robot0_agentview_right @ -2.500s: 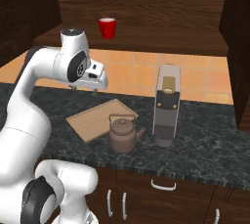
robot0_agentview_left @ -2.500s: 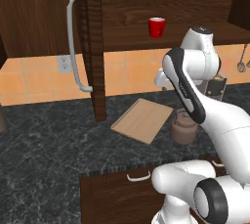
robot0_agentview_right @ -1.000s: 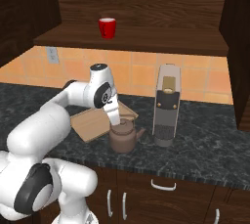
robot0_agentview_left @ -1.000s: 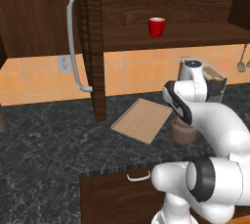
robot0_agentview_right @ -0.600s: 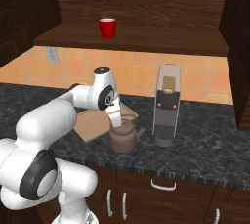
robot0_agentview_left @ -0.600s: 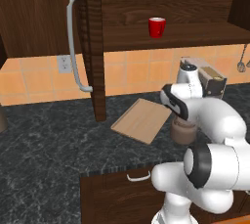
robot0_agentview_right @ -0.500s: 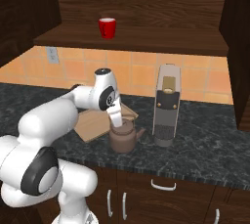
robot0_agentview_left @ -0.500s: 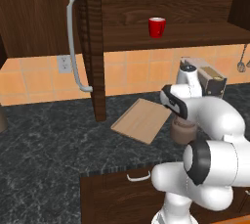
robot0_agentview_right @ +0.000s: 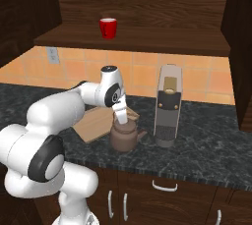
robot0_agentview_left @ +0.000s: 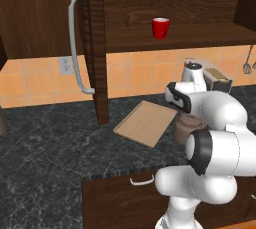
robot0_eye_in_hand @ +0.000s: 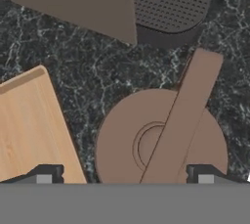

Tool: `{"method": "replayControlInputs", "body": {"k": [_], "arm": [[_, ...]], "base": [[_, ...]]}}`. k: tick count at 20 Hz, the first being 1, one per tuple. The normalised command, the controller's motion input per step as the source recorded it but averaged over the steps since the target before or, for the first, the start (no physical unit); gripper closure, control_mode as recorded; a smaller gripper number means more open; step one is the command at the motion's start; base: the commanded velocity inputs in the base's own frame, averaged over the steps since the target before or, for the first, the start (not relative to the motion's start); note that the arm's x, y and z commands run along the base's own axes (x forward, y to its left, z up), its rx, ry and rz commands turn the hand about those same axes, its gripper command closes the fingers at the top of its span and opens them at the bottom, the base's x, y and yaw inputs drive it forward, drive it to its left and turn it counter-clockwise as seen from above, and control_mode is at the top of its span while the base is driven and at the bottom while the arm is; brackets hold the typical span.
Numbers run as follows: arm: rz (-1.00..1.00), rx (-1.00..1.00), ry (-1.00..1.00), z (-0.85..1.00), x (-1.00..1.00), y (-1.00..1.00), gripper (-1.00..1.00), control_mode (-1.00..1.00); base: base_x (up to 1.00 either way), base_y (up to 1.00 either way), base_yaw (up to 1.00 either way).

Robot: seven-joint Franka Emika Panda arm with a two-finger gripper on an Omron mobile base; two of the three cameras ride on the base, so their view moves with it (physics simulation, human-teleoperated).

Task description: Pick the kettle from the counter and place it on the tray. Then pick the mug from the cabinet and place it on the tray. Then close the cabinet doors.

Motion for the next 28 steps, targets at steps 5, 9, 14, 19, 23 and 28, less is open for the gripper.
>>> {"method": "replayControlInputs", "body": {"k": [5,9,14,19,23,28], "arm": [[0.00,0.03,0.00,-0.19,-0.02,-0.09,-1.00,-1.00],[0.00,0.08,0.00,-0.02,0.00,-0.03,-1.00,-1.00],[0.00,0.07,-0.01,-0.08,-0.14,0.00,-1.00,-1.00],[0.00,0.05,-0.01,-0.20,-0.20,0.00,-1.00,-1.00],[0.00,0.00,-0.04,-0.31,-0.16,0.04,1.00,-1.00],[0.00,0.00,-0.01,-0.31,-0.28,0.01,1.00,-1.00]], "base": [[0.00,0.00,0.00],[0.00,0.00,0.00],[0.00,0.00,0.00],[0.00,0.00,0.00],[0.00,0.00,0.00],[0.00,0.00,0.00]]}}
